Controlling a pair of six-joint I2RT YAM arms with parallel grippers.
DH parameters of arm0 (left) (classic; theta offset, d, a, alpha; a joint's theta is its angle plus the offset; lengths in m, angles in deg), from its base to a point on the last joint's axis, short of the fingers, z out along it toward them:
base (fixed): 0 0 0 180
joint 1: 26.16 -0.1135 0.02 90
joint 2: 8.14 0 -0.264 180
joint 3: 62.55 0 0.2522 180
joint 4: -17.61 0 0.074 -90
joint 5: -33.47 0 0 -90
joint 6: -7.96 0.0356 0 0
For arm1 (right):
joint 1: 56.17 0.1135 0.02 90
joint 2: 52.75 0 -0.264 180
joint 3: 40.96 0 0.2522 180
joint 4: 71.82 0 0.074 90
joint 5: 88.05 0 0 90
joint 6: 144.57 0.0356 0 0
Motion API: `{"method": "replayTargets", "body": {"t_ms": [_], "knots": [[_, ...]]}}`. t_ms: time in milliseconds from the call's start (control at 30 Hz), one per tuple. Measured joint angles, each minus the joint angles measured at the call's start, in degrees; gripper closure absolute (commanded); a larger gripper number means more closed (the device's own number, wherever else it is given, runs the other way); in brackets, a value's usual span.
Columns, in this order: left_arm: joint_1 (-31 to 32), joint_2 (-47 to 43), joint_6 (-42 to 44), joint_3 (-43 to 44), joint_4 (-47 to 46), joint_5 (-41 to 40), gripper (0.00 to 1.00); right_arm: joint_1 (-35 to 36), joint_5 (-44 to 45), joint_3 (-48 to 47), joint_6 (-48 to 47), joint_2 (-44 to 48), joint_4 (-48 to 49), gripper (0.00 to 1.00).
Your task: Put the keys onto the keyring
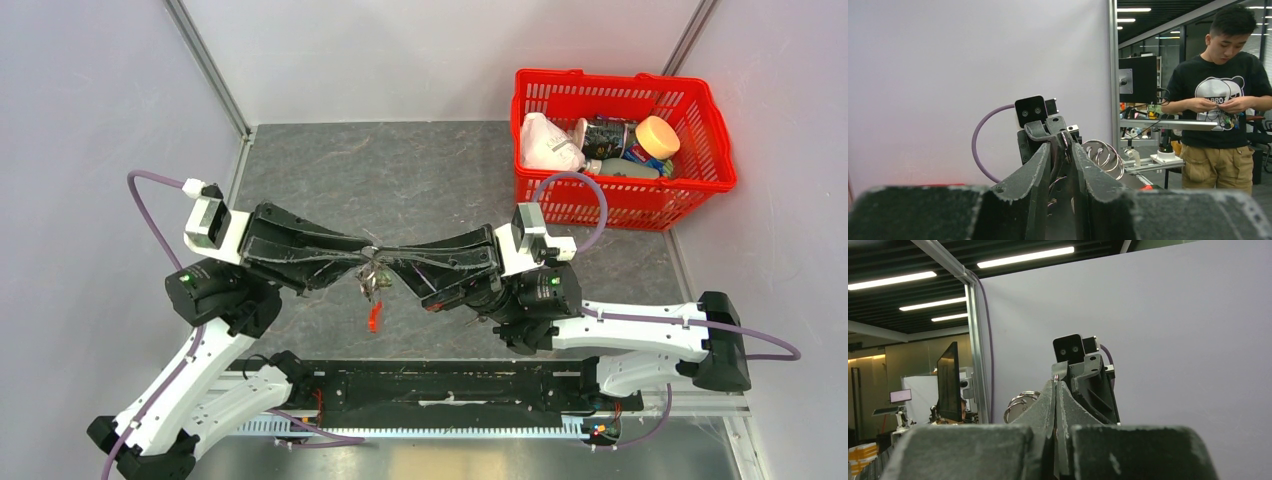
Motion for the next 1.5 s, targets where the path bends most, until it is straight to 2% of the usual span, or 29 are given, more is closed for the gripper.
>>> {"method": "replayTargets", "body": {"t_ms": [367, 467, 800, 933, 1000, 1067, 1233, 1500], "knots": [[0.0, 0.4, 0.0, 1.0, 1.1, 0.5, 0.89, -0.2, 0.3, -0.2, -0.6, 0.0, 0.0, 1.0], [0.0, 0.5, 0.0, 1.2, 1.3, 0.8, 0.98, -0.2, 0.3, -0.2, -0.6, 0.0, 0.0, 1.0], [0.0, 0.5, 0.0, 1.9, 1.8, 1.2, 0.98, -0.6, -0.1, -1.0, -1.4, -0.2, -0.7, 1.0], [0.0, -0.1, 0.8, 1.9, 3.1, 2.4, 0.98, -0.6, -1.2, -1.0, -2.1, 1.7, -5.1, 0.7], [0.0, -0.5, 1.5, 1.9, 4.2, 3.5, 0.98, -0.6, -1.7, -0.9, -2.9, 3.4, -8.6, 0.6], [0.0, -0.6, 2.1, 1.8, 4.9, 4.9, 0.98, -0.6, -2.3, -0.3, -4.0, 6.2, -12.7, 0.54], [0.0, -1.2, 4.1, 0.6, 7.4, 7.6, 0.98, -0.6, -3.1, 1.8, -7.8, 15.3, -23.7, 0.49], [0.0, -0.3, 6.0, -0.2, 10.0, 9.1, 0.98, -0.6, -1.4, 2.1, -14.4, 25.5, -41.4, 0.48]]}}
